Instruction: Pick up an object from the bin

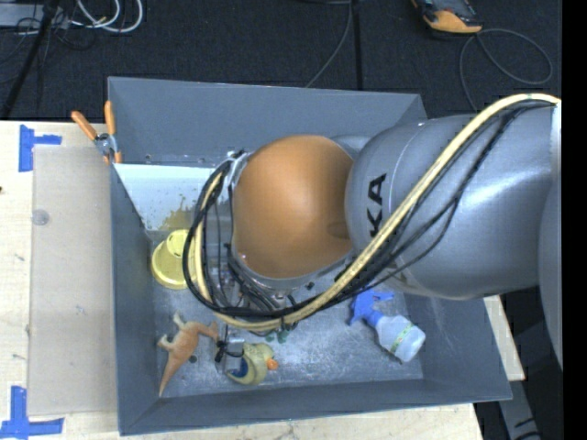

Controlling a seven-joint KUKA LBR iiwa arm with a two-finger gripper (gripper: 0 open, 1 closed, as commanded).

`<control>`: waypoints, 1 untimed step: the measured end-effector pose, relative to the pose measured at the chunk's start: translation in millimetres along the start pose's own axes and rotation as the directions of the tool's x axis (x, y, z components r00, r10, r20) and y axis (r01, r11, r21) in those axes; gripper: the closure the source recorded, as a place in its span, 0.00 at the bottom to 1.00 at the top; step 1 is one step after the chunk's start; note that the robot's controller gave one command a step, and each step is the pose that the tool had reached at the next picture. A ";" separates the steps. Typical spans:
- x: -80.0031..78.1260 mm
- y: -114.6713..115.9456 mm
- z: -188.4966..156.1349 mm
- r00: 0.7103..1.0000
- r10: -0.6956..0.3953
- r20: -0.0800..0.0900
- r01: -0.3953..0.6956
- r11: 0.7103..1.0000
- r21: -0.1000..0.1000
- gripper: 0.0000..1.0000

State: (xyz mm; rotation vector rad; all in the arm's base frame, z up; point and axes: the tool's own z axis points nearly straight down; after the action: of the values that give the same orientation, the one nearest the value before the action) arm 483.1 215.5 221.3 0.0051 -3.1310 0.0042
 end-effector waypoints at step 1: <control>-2.0 -1.1 -4.2 1.000 0.004 0.008 -0.004 1.000 -0.002 0.00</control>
Offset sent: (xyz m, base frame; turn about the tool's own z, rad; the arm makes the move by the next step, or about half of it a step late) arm -0.0047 -0.0222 -0.0732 -0.2511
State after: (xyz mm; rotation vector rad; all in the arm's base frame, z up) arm 485.1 214.4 225.5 -0.0013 -3.1391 0.0011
